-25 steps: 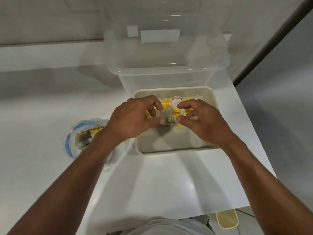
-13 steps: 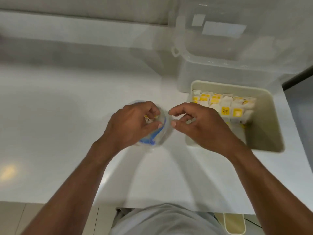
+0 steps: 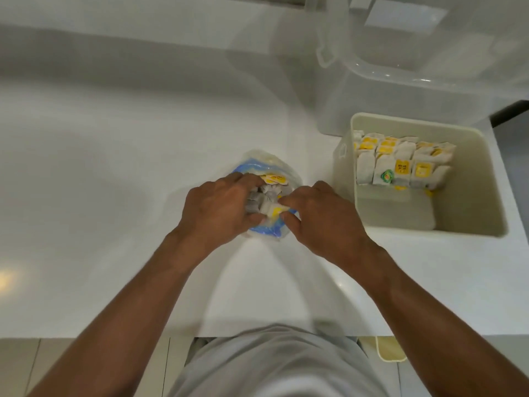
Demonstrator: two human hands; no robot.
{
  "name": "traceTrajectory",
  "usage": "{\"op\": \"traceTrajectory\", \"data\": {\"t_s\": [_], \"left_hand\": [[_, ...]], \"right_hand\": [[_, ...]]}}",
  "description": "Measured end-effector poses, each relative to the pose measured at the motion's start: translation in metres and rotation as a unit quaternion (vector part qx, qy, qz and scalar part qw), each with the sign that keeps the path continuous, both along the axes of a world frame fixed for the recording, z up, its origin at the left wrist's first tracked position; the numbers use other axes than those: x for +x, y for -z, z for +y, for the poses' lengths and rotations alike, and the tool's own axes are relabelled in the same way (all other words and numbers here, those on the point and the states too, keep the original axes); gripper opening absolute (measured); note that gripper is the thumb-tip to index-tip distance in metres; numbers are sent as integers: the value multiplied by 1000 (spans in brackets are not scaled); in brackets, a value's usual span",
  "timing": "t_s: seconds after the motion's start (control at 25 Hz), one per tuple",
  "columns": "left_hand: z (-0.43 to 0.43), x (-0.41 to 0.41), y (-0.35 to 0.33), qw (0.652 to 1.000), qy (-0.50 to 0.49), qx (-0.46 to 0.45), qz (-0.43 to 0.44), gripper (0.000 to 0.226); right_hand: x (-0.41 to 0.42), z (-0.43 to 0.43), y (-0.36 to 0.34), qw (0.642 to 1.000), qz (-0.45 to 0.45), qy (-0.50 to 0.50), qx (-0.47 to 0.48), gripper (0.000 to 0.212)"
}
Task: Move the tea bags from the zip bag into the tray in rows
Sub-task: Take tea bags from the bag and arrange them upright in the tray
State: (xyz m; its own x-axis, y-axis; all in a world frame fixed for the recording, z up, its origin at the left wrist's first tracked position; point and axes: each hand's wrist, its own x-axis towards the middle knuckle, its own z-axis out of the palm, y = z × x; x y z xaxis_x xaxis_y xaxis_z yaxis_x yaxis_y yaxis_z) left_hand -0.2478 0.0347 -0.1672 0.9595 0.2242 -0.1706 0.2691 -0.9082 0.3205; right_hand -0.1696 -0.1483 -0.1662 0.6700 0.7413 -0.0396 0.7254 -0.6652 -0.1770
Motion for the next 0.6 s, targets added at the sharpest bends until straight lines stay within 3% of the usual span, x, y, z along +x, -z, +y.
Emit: {"op": "traceTrajectory", "data": {"t_s": [0.08,0.2,0.44,0.6], "left_hand": [[-3,-4,4,999,11,34,14,61],[-10,-13,13,997,25,72,-33,55],[-24,-28,25,993,22,84,-85,46],[-18,-32,17,992,-33,21,-117,27]], "right_hand": [[-8,-2,5,999,-29,1,-21,16],[-15,-2,7,998,-52,11,-43,20],[-19,6,-4,996,4,47,-72,55],[-15,13,-3,999,48,5,19,36]]}}
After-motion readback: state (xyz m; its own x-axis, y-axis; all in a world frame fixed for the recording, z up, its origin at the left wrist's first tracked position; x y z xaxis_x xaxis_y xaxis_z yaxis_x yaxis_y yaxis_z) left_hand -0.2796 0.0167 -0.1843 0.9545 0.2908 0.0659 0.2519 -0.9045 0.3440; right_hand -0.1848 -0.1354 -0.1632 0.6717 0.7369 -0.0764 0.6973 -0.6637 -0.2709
